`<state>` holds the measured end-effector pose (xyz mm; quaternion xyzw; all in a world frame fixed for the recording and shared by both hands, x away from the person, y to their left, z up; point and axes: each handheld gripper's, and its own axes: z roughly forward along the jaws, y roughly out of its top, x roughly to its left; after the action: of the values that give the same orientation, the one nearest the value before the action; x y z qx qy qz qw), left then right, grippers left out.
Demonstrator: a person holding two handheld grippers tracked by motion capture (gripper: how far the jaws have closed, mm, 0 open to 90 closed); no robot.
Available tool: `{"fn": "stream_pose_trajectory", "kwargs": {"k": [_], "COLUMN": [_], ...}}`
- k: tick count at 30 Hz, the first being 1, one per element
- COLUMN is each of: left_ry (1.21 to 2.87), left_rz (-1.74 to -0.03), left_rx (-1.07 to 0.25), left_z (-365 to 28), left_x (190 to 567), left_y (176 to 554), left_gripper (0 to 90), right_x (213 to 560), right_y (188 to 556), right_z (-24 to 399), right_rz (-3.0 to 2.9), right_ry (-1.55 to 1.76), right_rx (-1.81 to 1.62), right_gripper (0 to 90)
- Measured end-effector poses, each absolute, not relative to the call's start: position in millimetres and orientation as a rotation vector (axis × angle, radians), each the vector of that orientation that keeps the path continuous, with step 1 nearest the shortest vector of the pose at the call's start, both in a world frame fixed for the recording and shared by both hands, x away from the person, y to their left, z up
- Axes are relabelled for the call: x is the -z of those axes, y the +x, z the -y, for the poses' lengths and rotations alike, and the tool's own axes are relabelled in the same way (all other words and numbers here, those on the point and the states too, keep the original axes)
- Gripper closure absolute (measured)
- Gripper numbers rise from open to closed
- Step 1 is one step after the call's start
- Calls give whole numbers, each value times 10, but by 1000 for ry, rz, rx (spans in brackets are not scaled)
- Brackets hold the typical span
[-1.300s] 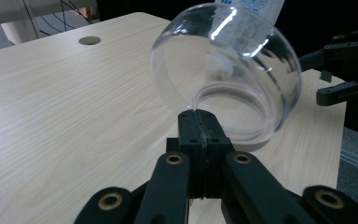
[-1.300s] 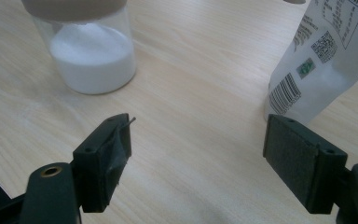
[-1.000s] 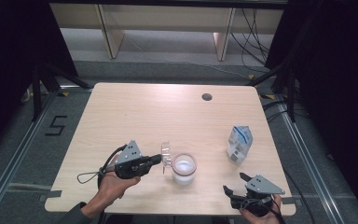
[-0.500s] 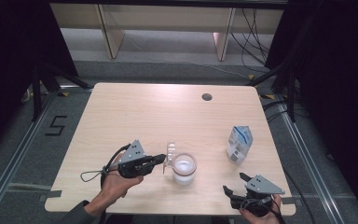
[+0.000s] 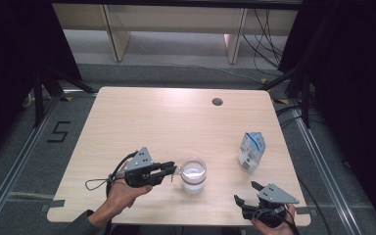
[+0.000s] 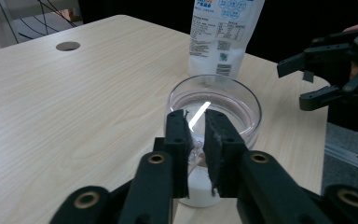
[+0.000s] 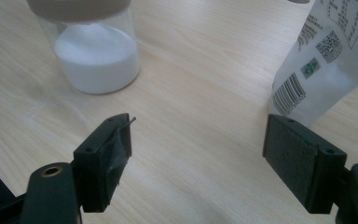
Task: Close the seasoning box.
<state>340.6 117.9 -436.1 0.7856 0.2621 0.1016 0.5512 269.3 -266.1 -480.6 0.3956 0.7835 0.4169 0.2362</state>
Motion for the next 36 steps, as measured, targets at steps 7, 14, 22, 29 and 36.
{"fn": "stream_pose_trajectory", "kwargs": {"k": [7,14,22,29,36], "left_ry": [1836,1853,1871,1884,1897], "left_rz": [-668,-676,-701,-721,-736], "left_rx": [-182,-174,-194,-202,-180], "left_z": [-1313,-1435,-1525,-1572,-1589], "left_x": [4443,4573,4665,4720,4774], "left_y": [3374,3357,3299,3247,3161], "left_gripper": [464,364,316,292,273], "right_x": [4808,4816,4827,4812,4807], "right_y": [2678,2695,2706,2679,2677], "right_z": [2650,2655,2660,2633,2624], "right_rz": [-2144,-2161,-2162,-2164,-2155], "right_ry": [1118,1101,1097,1125,1095], "right_rx": [-1162,-1172,-1184,-1243,-1307], "right_gripper": [243,243,238,192,159]}}
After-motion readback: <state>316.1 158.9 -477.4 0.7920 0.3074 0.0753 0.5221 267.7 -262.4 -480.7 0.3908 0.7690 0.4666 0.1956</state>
